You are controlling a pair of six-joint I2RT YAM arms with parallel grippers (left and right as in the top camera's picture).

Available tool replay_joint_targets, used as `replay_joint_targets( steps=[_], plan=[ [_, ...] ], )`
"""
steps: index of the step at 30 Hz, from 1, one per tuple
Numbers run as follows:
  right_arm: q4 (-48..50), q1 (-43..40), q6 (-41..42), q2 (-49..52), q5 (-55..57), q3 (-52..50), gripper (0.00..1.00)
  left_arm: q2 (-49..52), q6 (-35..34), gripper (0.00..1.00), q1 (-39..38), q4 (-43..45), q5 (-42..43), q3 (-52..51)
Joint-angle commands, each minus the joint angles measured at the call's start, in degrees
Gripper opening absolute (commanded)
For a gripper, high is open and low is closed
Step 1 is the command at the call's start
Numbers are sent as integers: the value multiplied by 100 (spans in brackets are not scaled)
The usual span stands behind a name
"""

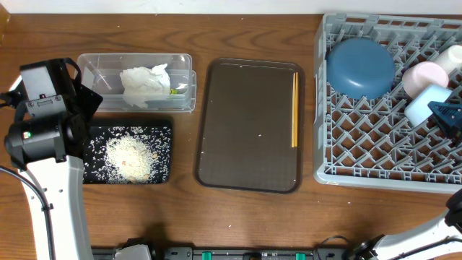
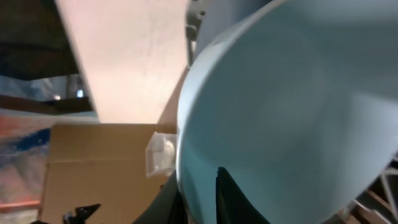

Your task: Sort waste into correct bins and load items into the dishwasher rack

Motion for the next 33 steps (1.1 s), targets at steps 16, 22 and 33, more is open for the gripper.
replay_joint_targets(
  steps=[16, 22, 33],
  plan=[
    [219, 378, 2398, -2756, 3939, -48, 60, 24, -72, 90, 31, -13, -116, -17],
    [765, 796, 2520, -2883, 4079, -48, 59, 22, -72, 90, 31, -13, -116, -17],
    [1685, 1834, 3676, -2162, 7012, -48, 24, 24, -72, 90, 31, -15, -116, -17]
  ],
)
